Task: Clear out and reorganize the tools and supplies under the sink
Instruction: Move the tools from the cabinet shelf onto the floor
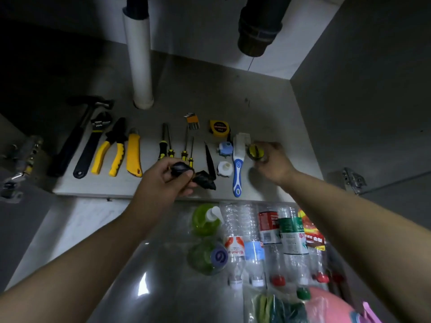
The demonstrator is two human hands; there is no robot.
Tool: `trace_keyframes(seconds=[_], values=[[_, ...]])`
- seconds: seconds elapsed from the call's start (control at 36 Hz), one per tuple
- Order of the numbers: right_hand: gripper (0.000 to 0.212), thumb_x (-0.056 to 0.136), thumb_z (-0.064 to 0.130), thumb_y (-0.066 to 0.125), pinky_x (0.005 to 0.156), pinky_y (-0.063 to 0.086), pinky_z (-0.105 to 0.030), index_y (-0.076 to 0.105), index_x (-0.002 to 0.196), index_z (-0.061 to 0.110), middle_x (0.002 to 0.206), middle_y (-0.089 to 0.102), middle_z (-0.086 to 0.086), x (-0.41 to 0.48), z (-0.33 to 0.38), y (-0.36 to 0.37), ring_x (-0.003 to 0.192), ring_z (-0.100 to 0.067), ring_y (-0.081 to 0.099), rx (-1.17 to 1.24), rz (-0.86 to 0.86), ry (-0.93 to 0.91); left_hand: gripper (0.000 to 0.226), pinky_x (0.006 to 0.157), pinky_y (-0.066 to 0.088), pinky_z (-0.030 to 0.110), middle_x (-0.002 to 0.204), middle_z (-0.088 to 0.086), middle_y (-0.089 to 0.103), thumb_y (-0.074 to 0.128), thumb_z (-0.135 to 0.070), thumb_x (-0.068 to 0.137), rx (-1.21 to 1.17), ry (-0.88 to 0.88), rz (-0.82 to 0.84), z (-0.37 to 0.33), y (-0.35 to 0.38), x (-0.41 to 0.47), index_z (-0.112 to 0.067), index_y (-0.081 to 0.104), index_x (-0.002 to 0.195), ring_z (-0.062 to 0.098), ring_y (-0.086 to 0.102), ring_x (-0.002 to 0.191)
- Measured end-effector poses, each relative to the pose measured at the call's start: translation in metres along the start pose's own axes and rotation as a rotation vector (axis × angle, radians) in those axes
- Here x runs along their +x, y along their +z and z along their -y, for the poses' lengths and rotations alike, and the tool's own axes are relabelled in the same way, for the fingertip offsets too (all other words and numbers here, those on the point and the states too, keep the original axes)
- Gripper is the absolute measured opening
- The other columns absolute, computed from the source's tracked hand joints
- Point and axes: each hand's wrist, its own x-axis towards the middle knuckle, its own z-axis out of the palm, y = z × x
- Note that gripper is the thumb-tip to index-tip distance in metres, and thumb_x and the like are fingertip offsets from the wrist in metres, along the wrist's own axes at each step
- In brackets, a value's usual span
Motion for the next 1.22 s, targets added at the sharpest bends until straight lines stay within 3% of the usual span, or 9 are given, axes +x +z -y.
trace_keyframes(seconds=[0.08, 0.22, 0.36, 0.47, 0.56, 0.67, 0.81, 1.0, 1.22], values=[[0.065, 0.087, 0.013, 0.061, 0.114, 0.036, -0.036, 0.043, 0.149, 0.021, 0.153, 0.038, -0.018, 0.015, -0.005, 0.008, 0.141, -0.036, 0.036, -0.114, 0.081, 0.016, 0.019, 0.082, 0.062, 0.029, 0.103, 0.017, 0.073, 0.062, 0.001, 0.096, -0.024, 0.001, -0.018, 0.011, -0.014, -0.005, -0.004, 0.065, 0.114, 0.026, 0.076, 0.094], [0.051, 0.087, 0.020, 0.067, 0.099, 0.048, -0.042, 0.053, 0.136, 0.023, 0.138, 0.042, -0.018, 0.019, -0.006, 0.025, 0.115, -0.044, 0.054, -0.181, -0.053, 0.008, 0.024, 0.083, 0.060, 0.023, 0.111, 0.012, 0.073, 0.062, 0.004, 0.096, 0.010, -0.040, -0.084, 0.030, -0.040, -0.013, -0.005, 0.069, 0.116, 0.022, 0.074, 0.103], [0.047, 0.087, 0.024, 0.067, 0.086, 0.052, -0.046, 0.046, 0.130, 0.025, 0.134, 0.035, -0.022, 0.018, -0.007, 0.033, 0.093, -0.048, 0.059, -0.222, -0.089, 0.039, 0.024, 0.096, 0.057, 0.040, 0.111, 0.006, 0.076, 0.067, -0.003, 0.094, 0.126, -0.090, -0.111, 0.047, -0.066, -0.024, -0.013, 0.073, 0.114, 0.025, 0.070, 0.110], [0.049, 0.086, 0.026, 0.070, 0.086, 0.051, -0.047, 0.046, 0.130, 0.027, 0.130, 0.041, -0.023, 0.009, -0.003, 0.028, 0.094, -0.049, 0.060, -0.252, -0.069, 0.109, 0.022, 0.079, 0.059, 0.020, 0.105, 0.002, 0.077, 0.067, -0.001, 0.094, 0.111, -0.132, -0.124, 0.056, -0.079, -0.033, -0.014, 0.074, 0.111, 0.017, 0.073, 0.099], [0.041, 0.090, 0.034, 0.066, 0.083, 0.046, -0.040, 0.050, 0.126, 0.023, 0.124, 0.049, -0.024, -0.005, 0.008, 0.019, 0.102, -0.047, 0.057, -0.162, -0.159, 0.113, 0.022, 0.081, 0.058, 0.020, 0.107, 0.005, 0.077, 0.066, 0.001, 0.094, 0.121, -0.157, -0.125, 0.062, -0.091, -0.039, -0.009, 0.072, 0.113, 0.012, 0.072, 0.097], [0.038, 0.084, 0.031, 0.071, 0.075, 0.037, -0.025, 0.059, 0.120, 0.027, 0.116, 0.059, -0.011, -0.039, 0.055, 0.012, 0.110, -0.029, 0.054, 0.088, -0.317, -0.142, 0.021, 0.087, 0.055, 0.024, 0.102, 0.010, 0.074, 0.066, 0.004, 0.094, 0.129, -0.221, -0.221, 0.073, -0.111, -0.042, -0.003, 0.070, 0.114, 0.013, 0.068, 0.094], [0.045, 0.084, 0.022, 0.073, 0.081, 0.044, -0.022, 0.059, 0.127, 0.031, 0.112, 0.052, -0.006, -0.120, 0.134, 0.045, 0.095, -0.019, 0.052, 0.272, 0.003, -0.552, 0.021, 0.102, 0.053, 0.035, 0.107, 0.017, 0.073, 0.062, 0.004, 0.096, 0.094, -0.324, -0.321, 0.087, -0.126, -0.045, -0.003, 0.072, 0.114, 0.019, 0.069, 0.091], [0.036, 0.093, 0.025, 0.062, 0.087, 0.055, -0.035, 0.056, 0.127, 0.035, 0.120, 0.039, -0.009, -0.165, 0.161, 0.160, 0.098, -0.033, 0.059, 0.120, 0.409, -0.195, 0.016, 0.068, 0.059, 0.019, 0.087, 0.010, 0.076, 0.063, 0.002, 0.097, 0.140, -0.349, -0.382, 0.102, -0.133, -0.048, -0.007, 0.073, 0.106, 0.009, 0.070, 0.067], [0.060, 0.081, 0.005, 0.064, 0.099, 0.049, -0.033, 0.049, 0.136, 0.025, 0.137, 0.026, -0.014, -0.134, 0.139, 0.229, 0.100, -0.030, 0.052, 0.250, 0.264, 0.168, 0.018, 0.097, 0.058, 0.043, 0.098, 0.010, 0.076, 0.070, 0.001, 0.091, 0.260, -0.332, -0.417, 0.109, -0.132, -0.030, -0.015, 0.076, 0.097, 0.023, 0.070, 0.092]])
